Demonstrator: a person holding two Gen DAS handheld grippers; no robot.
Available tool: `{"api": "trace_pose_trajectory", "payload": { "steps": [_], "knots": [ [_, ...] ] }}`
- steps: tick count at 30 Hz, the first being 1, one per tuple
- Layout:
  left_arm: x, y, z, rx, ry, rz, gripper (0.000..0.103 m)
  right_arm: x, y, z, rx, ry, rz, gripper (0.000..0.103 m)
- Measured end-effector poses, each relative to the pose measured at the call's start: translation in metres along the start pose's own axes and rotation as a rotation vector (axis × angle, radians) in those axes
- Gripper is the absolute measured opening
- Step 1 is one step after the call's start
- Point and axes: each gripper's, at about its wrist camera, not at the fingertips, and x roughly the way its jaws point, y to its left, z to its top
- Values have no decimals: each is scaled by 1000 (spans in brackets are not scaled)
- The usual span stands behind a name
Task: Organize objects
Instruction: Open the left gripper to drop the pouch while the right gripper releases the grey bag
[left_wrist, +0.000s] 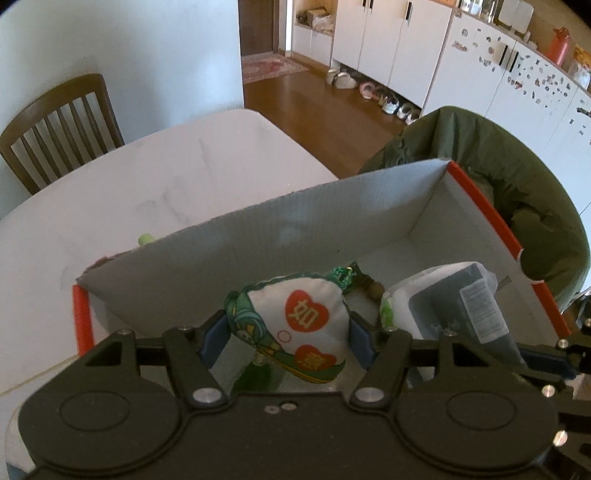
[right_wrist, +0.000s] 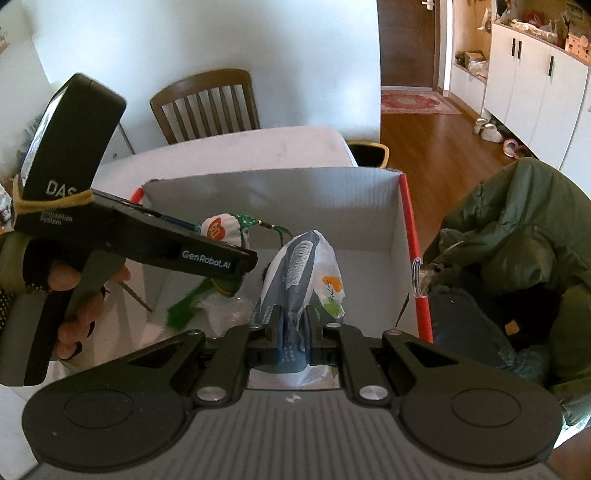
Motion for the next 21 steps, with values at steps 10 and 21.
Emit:
{"api": "trace_pose_trajectory", "payload": {
  "steps": [10, 21],
  "knots": [
    [14, 2, 2, -7, 50, 18, 66, 22, -2, -1, -15, 34, -22, 10],
    [26, -2, 4, -17, 81, 25, 69, 23, -6, 3, -29, 28, -12, 10]
  ]
}}
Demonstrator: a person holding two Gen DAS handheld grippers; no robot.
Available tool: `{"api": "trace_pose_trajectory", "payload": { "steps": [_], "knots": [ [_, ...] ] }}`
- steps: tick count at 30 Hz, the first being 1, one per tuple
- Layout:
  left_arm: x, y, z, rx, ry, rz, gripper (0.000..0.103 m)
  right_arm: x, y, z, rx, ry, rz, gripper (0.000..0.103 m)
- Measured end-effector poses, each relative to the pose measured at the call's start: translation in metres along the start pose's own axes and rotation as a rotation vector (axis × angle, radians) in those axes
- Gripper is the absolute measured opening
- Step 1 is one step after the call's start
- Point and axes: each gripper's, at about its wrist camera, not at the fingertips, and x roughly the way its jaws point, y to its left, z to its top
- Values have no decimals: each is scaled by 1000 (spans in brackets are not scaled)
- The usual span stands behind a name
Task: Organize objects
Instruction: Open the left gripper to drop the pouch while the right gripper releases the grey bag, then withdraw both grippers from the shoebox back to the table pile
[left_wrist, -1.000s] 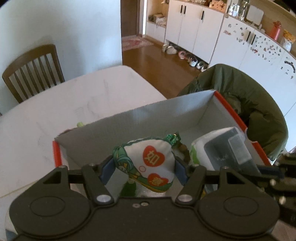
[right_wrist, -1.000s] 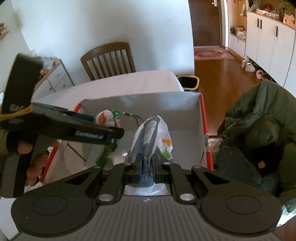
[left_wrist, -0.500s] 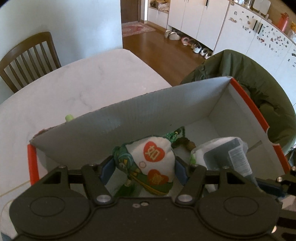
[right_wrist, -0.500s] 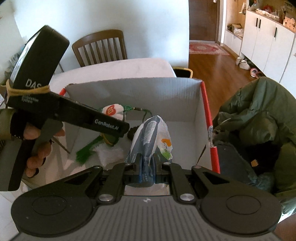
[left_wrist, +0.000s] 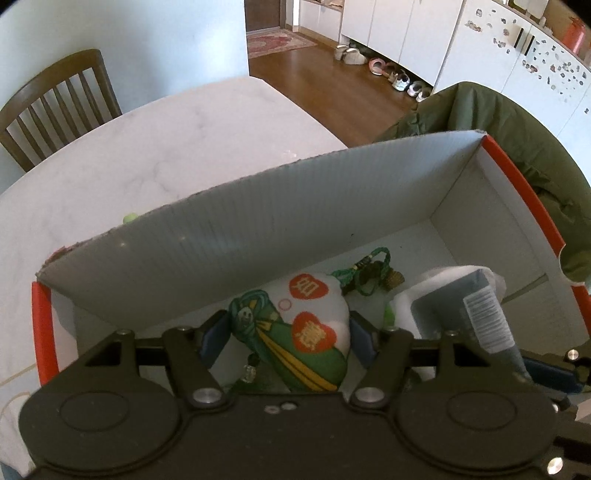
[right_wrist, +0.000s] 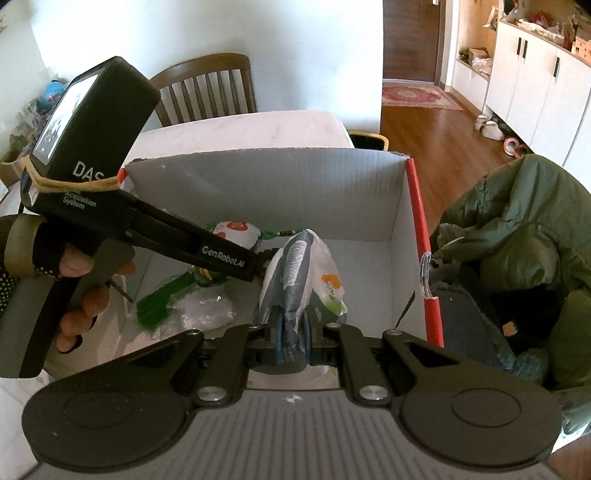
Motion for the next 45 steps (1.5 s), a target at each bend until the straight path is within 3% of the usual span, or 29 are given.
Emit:
{"api": "trace_pose_trajectory", "payload": {
  "steps": [10, 17, 20, 27, 30, 45],
  "knots": [
    [-9, 3, 1, -32, -41, -15, 78, -8, -2, -2, 5, -28, 9, 18],
    [-31, 4, -5, -41, -81, -26, 80, -27, -2, -4, 10, -69, 32, 35],
    [-44, 5, -9, -40, -102, -30, 81, -36, 0, -6, 12, -91, 36, 51],
    [-78, 7, -21, -44, -163, -36, 82, -59, 7, -9, 9, -129, 54, 53],
    [-93, 9, -29, -46, -190, -43, 83, -69, 11, -9, 12, -147, 62, 59],
    [-169, 37, -88, -79, -324, -50, 95, -112, 51, -19, -38, -225, 108, 74]
  ]
}}
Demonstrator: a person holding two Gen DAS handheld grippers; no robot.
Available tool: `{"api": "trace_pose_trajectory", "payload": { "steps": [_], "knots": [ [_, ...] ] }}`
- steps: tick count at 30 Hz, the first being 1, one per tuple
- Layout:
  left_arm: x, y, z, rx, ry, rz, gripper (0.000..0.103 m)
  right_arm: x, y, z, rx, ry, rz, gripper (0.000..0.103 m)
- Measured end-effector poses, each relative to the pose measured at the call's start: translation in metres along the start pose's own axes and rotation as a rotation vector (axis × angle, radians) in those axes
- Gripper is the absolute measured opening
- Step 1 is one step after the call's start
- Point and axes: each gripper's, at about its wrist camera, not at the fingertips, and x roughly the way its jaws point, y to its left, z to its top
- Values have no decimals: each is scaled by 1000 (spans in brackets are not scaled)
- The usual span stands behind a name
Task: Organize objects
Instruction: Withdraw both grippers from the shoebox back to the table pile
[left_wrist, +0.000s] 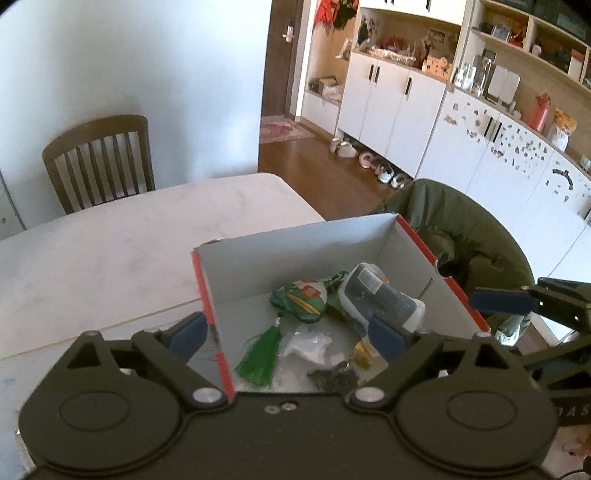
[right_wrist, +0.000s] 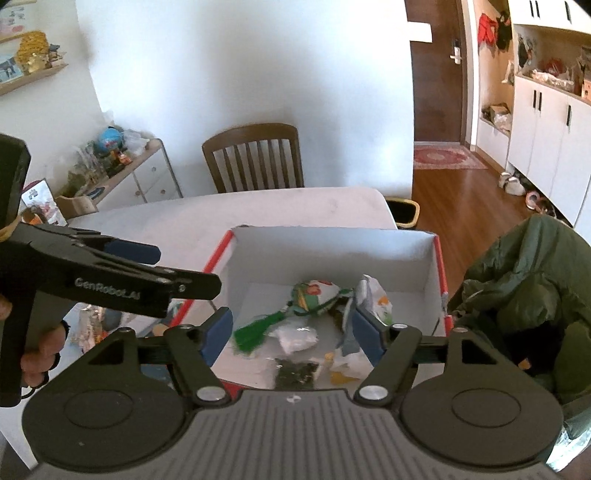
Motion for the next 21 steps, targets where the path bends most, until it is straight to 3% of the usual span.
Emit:
{"api": "trace_pose_trajectory", "payload": {
  "steps": [3, 7, 21],
  "knots": [
    [-18, 7, -7, 5, -33, 9, 100, -6, 11, 2, -7, -14, 14, 81],
    [-37, 19, -18, 6, -63, 23, 102, -10, 29, 3, -16, -22, 30, 83],
    [-82, 101, -60, -90, -105, 59, 102, 0, 105, 9, -57, -25, 81, 84]
  ]
}}
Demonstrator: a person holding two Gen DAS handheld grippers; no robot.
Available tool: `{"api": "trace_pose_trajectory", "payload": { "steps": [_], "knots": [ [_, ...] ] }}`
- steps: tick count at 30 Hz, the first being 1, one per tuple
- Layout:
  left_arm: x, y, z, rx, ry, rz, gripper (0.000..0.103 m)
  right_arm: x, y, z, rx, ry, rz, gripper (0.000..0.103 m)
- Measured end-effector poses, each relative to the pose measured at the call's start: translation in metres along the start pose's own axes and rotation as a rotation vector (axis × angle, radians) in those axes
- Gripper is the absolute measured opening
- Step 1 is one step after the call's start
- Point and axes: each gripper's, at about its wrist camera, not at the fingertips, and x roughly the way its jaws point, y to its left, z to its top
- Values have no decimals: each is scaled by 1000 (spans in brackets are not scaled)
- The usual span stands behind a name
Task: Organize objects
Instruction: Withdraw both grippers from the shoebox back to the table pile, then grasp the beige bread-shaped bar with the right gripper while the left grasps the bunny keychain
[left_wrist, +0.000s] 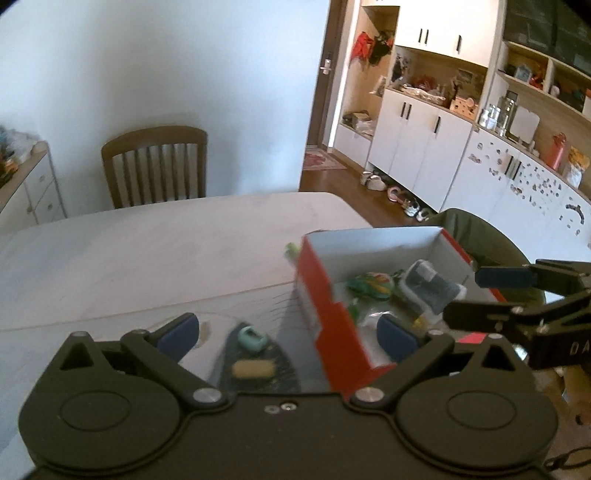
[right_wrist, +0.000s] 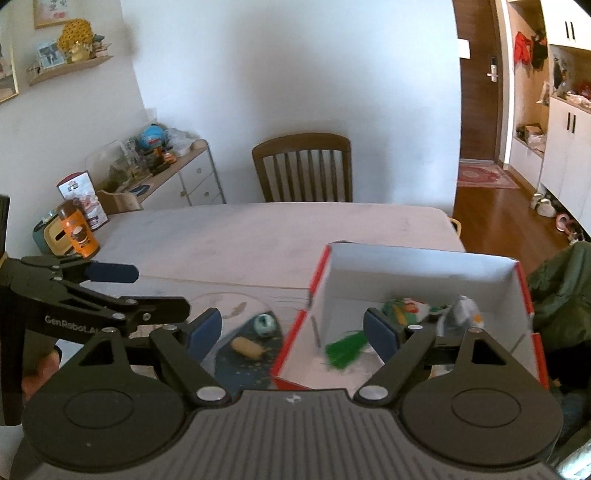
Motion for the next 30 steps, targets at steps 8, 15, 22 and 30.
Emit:
{"api": "trace_pose_trajectory", "payload": {
  "steps": [8, 15, 22, 30],
  "knots": [
    [-11, 54, -25, -2, 0, 49, 102, 23, 35, 5, -4, 25, 11, 84],
    [-8, 89, -46, 15, 23, 61, 102, 54, 62, 7, 10, 58, 0, 84],
    [5, 114, -74, 10, 42, 68, 102, 92, 86, 0, 15, 116, -15, 84],
    [33, 122, -96, 10, 93, 40, 102, 138, 110, -17, 26, 172, -71, 84]
  ]
}}
